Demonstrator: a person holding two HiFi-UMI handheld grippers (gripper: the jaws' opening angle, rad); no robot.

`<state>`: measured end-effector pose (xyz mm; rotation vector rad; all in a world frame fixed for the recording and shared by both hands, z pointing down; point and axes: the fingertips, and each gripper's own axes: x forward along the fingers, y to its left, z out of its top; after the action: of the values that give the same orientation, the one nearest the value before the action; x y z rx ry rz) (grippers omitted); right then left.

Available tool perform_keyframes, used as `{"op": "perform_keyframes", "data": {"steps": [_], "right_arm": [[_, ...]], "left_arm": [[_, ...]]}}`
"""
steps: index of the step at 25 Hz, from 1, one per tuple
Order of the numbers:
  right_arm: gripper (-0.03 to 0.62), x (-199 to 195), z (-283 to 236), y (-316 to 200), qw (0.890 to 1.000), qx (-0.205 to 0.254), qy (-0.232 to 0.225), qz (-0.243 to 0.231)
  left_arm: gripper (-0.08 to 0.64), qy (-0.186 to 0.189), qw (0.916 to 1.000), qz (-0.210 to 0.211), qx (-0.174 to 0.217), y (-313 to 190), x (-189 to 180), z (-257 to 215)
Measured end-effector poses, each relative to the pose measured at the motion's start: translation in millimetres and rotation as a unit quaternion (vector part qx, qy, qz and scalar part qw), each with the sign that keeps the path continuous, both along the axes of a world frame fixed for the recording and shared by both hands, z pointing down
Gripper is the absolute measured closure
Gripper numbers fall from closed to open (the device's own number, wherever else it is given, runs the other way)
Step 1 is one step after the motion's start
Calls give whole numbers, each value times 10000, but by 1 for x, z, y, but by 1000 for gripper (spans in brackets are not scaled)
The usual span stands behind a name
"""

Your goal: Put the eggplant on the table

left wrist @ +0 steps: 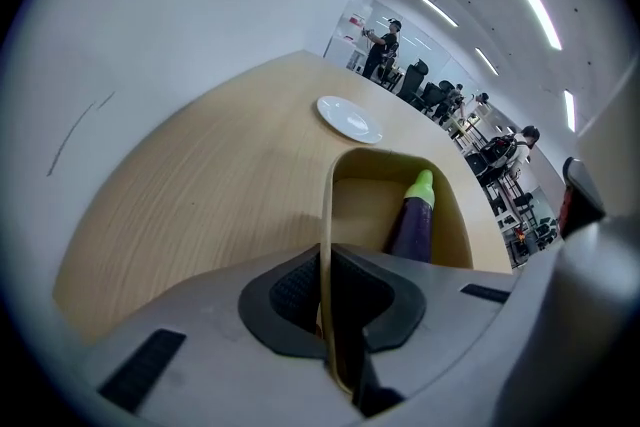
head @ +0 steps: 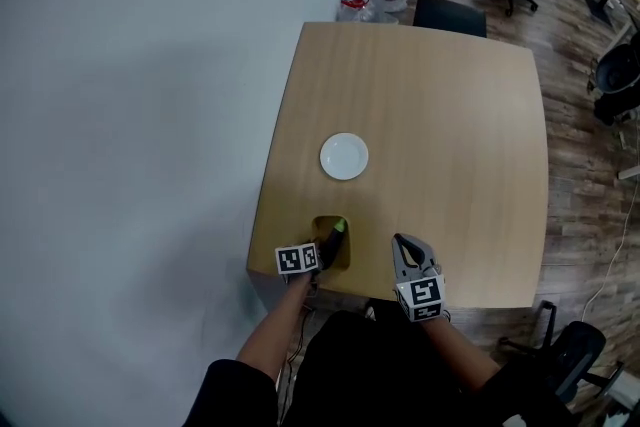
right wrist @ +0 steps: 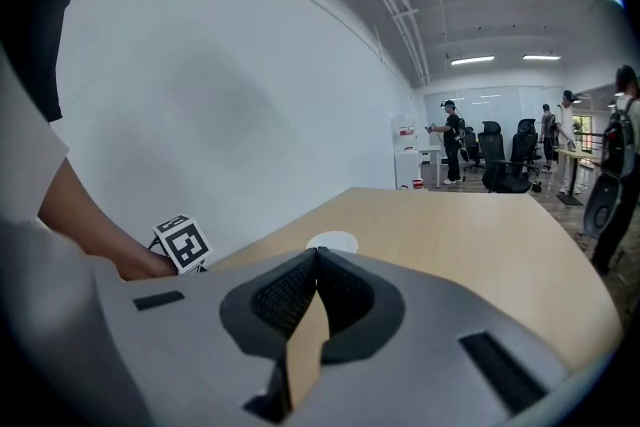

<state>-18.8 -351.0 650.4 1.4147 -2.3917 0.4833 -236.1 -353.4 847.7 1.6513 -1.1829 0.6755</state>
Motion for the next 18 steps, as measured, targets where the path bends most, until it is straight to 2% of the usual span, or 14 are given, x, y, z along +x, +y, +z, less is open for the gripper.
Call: {"op": "perform_keyframes", "data": {"steps": [5, 13, 15, 18], "right_arm": [[532, 7, 10, -11, 9995, -167, -197, 167], [532, 18, 11, -14, 9981, -369, -379, 304], [532, 19, 5, -15, 9984, -331, -348, 304], [532, 23, -4, -16, 9989, -206, -313, 288]], "left_arm": [[542, -36, 9998, 73, -183, -3, 2, 20], [541, -63, 9972, 645, -363, 4, 16, 27], [535, -39, 9974, 589, -406, 8, 14, 27], [476, 35, 9982, 427, -427, 8, 13, 23]]}}
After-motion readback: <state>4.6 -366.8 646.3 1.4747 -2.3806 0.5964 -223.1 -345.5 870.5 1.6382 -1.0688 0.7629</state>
